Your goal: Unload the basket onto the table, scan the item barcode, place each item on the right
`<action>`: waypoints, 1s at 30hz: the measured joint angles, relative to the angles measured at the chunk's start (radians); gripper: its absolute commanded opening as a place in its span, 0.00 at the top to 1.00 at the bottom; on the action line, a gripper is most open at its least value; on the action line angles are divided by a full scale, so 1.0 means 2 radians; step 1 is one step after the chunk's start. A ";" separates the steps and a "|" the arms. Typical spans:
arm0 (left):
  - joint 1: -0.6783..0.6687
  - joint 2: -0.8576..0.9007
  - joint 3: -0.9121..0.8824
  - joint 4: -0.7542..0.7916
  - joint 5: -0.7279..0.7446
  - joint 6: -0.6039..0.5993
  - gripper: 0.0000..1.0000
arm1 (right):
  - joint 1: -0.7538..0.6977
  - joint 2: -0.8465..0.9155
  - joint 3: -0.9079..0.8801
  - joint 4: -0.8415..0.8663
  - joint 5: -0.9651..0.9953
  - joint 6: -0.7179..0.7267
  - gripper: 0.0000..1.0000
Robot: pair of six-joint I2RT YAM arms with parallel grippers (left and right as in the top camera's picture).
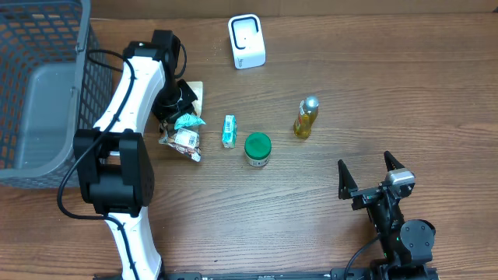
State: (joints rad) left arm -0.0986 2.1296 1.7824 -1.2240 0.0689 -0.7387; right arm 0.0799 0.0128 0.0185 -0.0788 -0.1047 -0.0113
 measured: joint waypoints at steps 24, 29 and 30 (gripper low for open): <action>0.001 0.000 0.024 -0.007 0.004 0.090 0.27 | 0.000 0.000 0.000 0.000 0.000 0.000 0.00; 0.001 -0.001 0.075 -0.044 0.002 0.133 0.77 | 0.000 0.000 0.000 0.000 0.000 0.000 0.00; 0.001 -0.001 0.075 -0.054 -0.001 0.138 0.77 | 0.000 0.000 0.000 0.000 0.000 0.000 0.00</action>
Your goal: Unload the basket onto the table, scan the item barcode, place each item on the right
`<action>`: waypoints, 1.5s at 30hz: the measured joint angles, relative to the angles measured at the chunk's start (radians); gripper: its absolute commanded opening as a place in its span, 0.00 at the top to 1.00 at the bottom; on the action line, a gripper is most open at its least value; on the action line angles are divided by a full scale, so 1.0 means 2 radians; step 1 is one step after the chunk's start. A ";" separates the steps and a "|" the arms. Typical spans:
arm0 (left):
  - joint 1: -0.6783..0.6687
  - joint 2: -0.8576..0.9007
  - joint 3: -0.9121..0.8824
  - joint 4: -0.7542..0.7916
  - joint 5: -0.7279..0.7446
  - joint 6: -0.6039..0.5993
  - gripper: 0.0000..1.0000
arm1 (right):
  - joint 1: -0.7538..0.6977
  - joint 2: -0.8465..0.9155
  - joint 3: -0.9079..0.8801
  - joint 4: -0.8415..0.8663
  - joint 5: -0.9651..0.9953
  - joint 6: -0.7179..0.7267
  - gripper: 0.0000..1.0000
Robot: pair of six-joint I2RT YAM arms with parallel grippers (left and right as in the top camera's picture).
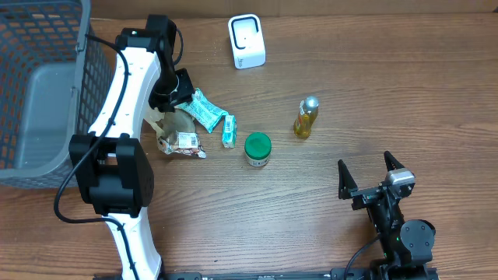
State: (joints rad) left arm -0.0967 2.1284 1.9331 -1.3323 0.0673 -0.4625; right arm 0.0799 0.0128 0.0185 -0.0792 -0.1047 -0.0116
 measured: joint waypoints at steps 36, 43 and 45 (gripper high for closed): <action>-0.005 -0.001 -0.029 -0.060 -0.135 0.023 0.60 | 0.000 0.000 0.000 0.000 0.000 0.000 0.00; -0.005 -0.001 -0.048 -0.053 -0.169 0.002 0.67 | 0.000 0.000 0.000 0.000 0.000 0.000 0.00; -0.005 -0.001 -0.068 -0.037 -0.175 -0.001 0.67 | 0.000 0.000 0.000 0.000 0.000 0.000 0.00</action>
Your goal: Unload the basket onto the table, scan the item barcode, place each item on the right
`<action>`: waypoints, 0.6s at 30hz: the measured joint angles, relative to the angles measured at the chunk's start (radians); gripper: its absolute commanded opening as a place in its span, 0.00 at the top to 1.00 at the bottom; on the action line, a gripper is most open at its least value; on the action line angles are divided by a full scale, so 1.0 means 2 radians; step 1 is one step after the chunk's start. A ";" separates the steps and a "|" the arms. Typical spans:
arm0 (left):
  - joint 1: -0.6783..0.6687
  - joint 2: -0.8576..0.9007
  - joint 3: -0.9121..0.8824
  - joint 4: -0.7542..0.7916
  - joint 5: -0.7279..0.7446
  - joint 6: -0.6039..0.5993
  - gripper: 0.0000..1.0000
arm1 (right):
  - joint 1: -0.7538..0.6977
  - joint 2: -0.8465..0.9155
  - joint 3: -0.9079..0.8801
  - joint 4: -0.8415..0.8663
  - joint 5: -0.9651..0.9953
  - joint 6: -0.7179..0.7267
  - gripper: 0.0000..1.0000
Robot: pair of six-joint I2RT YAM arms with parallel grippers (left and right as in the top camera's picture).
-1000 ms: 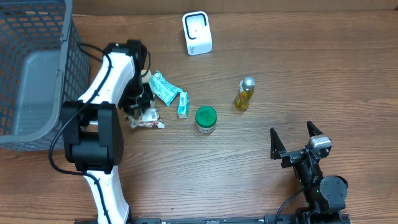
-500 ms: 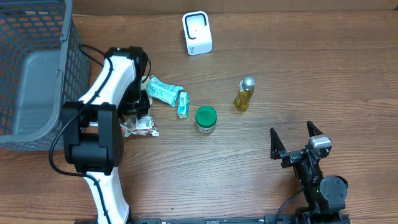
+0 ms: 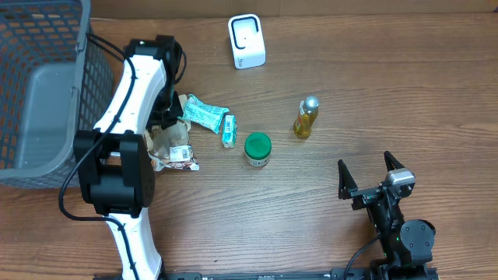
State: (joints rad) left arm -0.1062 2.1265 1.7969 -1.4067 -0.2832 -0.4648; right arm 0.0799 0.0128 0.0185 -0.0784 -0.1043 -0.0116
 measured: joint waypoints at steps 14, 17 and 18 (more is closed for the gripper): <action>-0.001 0.000 -0.097 0.146 -0.042 0.028 0.65 | 0.000 0.000 0.000 0.000 0.000 0.000 0.00; -0.001 0.001 -0.069 0.126 -0.051 0.041 0.64 | 0.000 0.000 0.000 0.000 0.000 0.000 0.00; -0.001 0.001 -0.055 0.115 -0.052 0.043 0.63 | 0.000 0.000 0.000 0.000 0.000 0.000 0.00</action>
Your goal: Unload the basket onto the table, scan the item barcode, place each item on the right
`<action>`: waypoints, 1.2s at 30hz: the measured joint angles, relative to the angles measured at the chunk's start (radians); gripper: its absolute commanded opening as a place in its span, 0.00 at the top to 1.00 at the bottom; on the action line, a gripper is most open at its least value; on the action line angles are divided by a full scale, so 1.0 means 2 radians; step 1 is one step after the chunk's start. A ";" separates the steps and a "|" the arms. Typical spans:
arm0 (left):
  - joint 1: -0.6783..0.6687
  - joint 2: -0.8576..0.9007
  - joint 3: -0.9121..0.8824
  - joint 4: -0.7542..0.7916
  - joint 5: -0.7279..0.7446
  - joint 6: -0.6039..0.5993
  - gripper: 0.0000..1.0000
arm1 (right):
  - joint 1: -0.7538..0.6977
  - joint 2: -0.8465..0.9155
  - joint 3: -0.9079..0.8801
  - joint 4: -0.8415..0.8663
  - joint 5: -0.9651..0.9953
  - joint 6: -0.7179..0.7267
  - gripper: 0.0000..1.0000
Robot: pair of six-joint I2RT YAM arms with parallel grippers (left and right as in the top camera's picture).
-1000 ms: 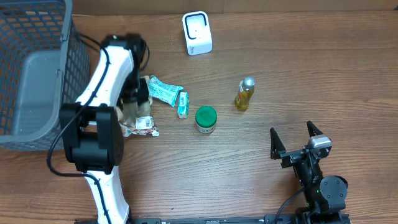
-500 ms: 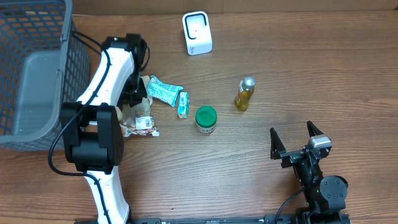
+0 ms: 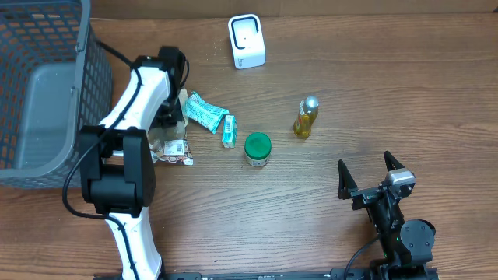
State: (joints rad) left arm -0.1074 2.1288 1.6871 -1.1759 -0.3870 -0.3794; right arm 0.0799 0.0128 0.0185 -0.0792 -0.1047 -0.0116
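The white scanner (image 3: 247, 40) stands at the back of the table. My left gripper (image 3: 173, 118) points down onto the top end of a crumpled tan snack packet (image 3: 173, 148). Its fingers are hidden under the wrist, so I cannot tell whether they hold the packet. A teal packet (image 3: 205, 113) lies just right of the gripper, touching a small green-and-white box (image 3: 228, 131). Further right stand a green-lidded jar (image 3: 257, 149) and a yellow bottle (image 3: 306, 117). My right gripper (image 3: 372, 175) rests open near the front right, far from every item.
A grey wire basket (image 3: 39, 85) fills the left edge, close beside the left arm. The wooden table (image 3: 350, 70) runs bare to the right of the bottle and in front of the jar.
My left gripper has shifted a little toward the front. The tan packet has slid slightly left and shows less of itself under the arm. The right arm has not moved.
At first my left gripper was down on a pile with the teal packet on top of the tan one. Then the teal packet lay spread out to the right against the small box. After that the tan packet sat further left under the gripper, and now a little more so.
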 measured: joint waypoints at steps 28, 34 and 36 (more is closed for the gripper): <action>-0.098 0.001 0.065 0.117 0.236 0.012 0.96 | 0.000 0.000 0.000 0.000 0.000 0.000 0.00; -0.126 0.008 0.065 0.135 0.195 0.011 0.96 | 0.000 0.000 0.000 0.000 0.000 0.000 0.00; -0.129 0.014 0.065 0.136 0.182 0.010 0.96 | 0.000 0.000 0.000 0.000 0.000 0.000 0.00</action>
State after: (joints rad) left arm -0.3656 2.1571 1.8179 -0.9047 -0.0231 -0.3592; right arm 0.0803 0.0128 0.0185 -0.0788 -0.1047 -0.0116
